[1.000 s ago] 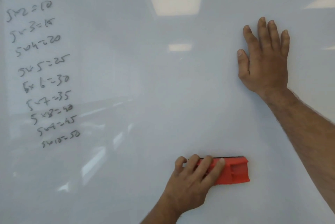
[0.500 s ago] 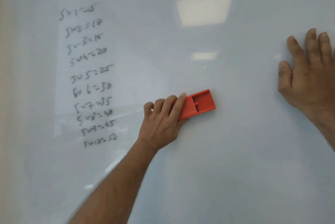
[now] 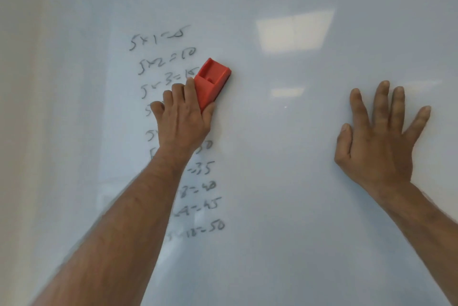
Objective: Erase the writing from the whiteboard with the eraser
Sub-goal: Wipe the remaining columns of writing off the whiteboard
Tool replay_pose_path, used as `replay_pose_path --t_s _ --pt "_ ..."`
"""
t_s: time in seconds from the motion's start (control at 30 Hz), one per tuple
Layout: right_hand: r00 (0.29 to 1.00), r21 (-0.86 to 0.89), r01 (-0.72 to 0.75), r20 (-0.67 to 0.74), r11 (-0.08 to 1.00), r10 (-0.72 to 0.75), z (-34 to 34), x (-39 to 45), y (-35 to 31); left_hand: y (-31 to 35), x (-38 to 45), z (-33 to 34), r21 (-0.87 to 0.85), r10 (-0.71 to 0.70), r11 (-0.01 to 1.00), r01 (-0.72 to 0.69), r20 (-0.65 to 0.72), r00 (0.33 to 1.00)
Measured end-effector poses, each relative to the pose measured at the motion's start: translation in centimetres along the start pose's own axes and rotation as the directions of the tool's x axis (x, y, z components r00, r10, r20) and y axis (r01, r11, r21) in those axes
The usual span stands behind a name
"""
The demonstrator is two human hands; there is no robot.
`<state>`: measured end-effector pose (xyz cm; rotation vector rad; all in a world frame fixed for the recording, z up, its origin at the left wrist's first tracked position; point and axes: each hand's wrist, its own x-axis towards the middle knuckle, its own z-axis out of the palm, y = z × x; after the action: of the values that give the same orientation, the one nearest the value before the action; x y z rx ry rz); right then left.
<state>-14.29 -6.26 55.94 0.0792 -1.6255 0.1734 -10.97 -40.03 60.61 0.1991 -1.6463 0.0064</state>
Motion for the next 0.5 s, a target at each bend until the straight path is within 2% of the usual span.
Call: replay_pose_path --t_s 0.23,0.5 --pt "0.999 -0.022 -0.006 -0.040 1.000 0.005 -0.1 0.0 0.2 -4.6 1.8 0.8 -0.051 -0.143 0.988 0.143 0.000 0.990" --pt "0.999 -0.028 -0.010 -0.040 1.000 0.008 -0.1 -0.2 0.0 -4.0 1.4 0.7 -0.120 -0.157 0.981 0.154 -0.018 0.987"
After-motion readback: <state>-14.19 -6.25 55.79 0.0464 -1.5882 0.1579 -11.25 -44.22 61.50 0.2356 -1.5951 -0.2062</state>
